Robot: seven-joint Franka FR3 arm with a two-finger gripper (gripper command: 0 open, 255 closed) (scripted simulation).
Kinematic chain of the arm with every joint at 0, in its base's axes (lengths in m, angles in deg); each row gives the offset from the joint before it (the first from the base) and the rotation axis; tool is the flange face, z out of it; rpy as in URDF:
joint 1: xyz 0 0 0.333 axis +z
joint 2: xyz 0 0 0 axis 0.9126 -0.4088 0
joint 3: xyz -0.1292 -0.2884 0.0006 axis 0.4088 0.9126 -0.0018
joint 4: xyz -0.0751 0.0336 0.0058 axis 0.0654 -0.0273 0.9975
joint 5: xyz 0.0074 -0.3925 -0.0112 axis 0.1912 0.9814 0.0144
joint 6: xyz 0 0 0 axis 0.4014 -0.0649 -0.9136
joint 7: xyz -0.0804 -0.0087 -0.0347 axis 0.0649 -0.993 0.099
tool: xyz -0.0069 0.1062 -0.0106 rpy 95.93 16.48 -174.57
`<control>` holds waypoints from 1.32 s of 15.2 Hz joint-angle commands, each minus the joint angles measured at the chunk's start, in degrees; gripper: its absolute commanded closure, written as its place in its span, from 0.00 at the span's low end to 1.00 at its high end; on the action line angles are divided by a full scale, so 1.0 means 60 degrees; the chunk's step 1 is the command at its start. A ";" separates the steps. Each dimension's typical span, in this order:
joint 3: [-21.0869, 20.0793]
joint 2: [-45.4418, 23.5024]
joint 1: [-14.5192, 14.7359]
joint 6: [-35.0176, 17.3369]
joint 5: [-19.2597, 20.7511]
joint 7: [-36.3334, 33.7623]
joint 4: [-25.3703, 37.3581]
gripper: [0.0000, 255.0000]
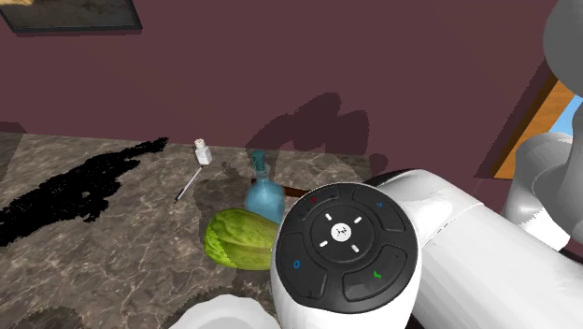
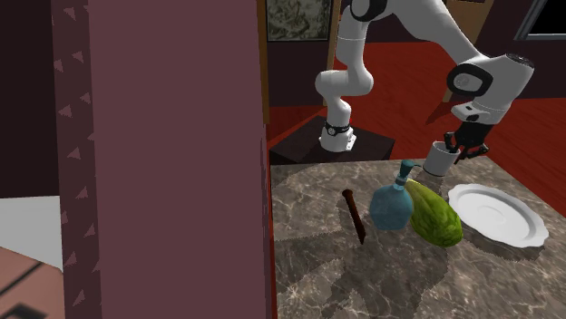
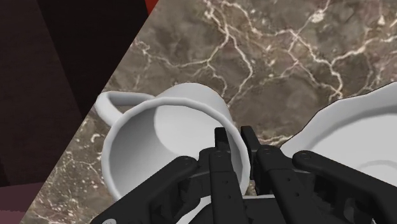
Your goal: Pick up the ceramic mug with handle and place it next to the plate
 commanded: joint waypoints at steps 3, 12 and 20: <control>0.0000 0.0001 0.0000 -0.0002 0.0001 0.0000 0.0000 0.00; 0.0011 0.0677 -0.0063 0.1191 -0.0563 0.0416 0.0716 0.00; 0.0017 0.0677 -0.0057 0.1191 -0.0563 0.0416 0.0716 0.00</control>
